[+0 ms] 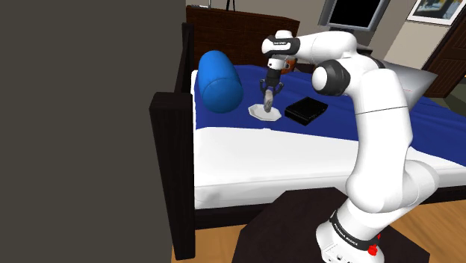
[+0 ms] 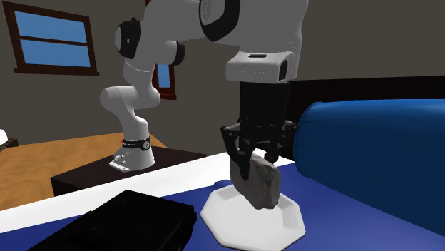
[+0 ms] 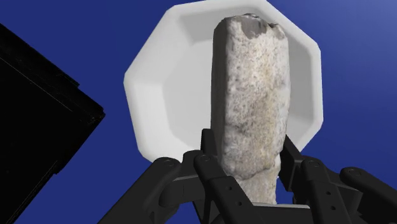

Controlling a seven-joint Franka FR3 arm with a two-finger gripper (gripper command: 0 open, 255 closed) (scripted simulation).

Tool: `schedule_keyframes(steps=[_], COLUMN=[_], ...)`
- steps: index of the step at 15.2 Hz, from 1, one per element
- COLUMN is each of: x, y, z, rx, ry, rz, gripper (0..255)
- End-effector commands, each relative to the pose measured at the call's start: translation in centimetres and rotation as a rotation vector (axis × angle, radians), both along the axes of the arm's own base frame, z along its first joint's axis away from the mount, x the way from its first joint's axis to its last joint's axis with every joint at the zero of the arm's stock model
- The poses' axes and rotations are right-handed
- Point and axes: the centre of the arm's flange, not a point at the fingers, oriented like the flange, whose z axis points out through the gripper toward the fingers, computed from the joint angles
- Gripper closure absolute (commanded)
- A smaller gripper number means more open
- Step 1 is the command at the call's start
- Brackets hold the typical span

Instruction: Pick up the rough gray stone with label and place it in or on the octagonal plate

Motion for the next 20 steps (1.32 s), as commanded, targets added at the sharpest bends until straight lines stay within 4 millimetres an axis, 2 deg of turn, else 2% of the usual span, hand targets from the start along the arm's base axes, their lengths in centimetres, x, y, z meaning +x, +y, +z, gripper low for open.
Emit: schedule_keyframes(steps=[1, 5, 13, 14, 19, 20], x=[0.0, 0.0, 0.0, 0.0, 0.0, 0.1], y=[0.0, 0.0, 0.0, 0.0, 0.0, -0.1], z=[-1.0, -2.9, -2.9, -2.9, -2.9, -1.6], rx=[-0.001, -0.001, -0.001, -0.001, -0.001, -0.001], ry=[-0.001, -0.001, -0.001, -0.001, -0.001, -0.001], rz=[0.000, 0.000, 0.000, 0.000, 0.000, 0.000], gripper=[255, 255, 255, 0, 0, 0])
